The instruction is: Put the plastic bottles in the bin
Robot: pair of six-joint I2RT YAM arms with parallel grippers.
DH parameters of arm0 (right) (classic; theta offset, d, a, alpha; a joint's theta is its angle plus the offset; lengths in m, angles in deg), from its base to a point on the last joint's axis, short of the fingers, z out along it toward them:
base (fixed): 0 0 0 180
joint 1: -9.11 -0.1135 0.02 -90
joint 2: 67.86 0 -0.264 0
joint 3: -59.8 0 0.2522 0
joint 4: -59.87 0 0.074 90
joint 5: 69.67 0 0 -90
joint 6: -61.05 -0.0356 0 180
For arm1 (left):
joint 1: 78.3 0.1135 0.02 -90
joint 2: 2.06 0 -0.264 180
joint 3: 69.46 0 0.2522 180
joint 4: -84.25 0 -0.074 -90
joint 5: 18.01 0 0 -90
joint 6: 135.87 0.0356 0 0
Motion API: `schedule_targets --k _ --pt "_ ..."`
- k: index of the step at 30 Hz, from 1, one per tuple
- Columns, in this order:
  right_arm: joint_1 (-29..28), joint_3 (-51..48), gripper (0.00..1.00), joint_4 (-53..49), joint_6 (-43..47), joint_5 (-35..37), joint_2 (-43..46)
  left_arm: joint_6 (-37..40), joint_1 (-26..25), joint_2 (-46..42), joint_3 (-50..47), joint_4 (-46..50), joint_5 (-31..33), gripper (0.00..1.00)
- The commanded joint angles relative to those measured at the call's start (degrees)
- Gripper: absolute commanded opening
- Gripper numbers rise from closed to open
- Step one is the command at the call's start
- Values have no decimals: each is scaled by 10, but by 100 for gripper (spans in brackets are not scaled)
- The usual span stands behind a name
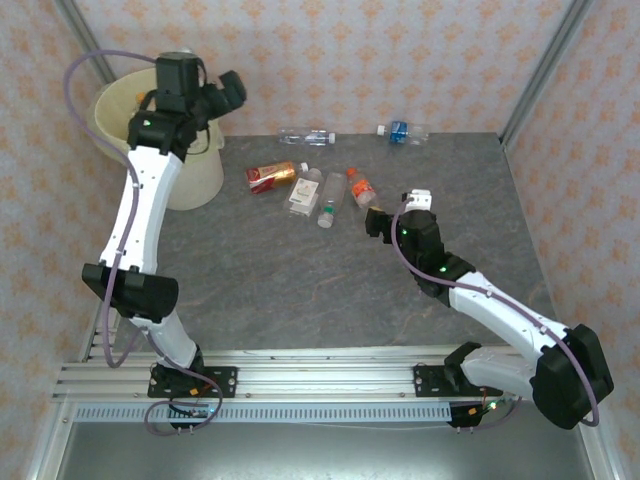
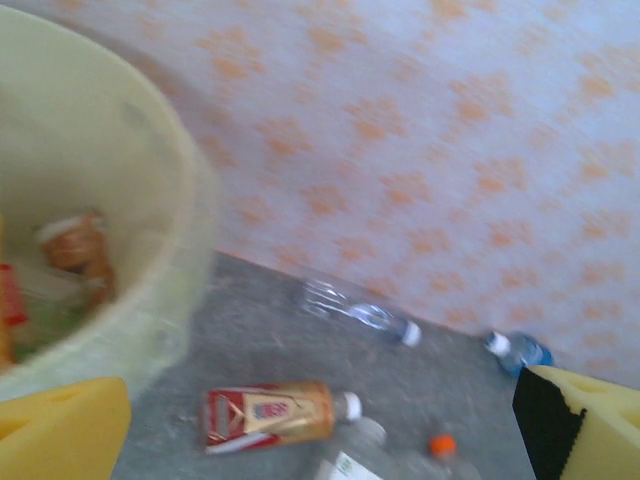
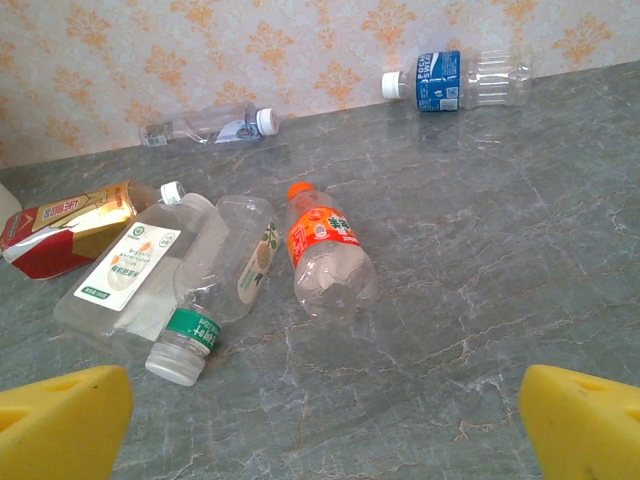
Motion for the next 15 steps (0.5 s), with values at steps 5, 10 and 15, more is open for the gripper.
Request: schedule_targets --k 5,10,15 --pt "6 -11 99 -9 -12 26 20 75 -90 -22 -84 -31 -51 100" --pt "9 -13 99 -12 -20 27 24 98 -103 26 -93 -14 -145 100" --pt "11 -17 99 -21 -22 31 33 127 -106 113 -66 37 -125 100"
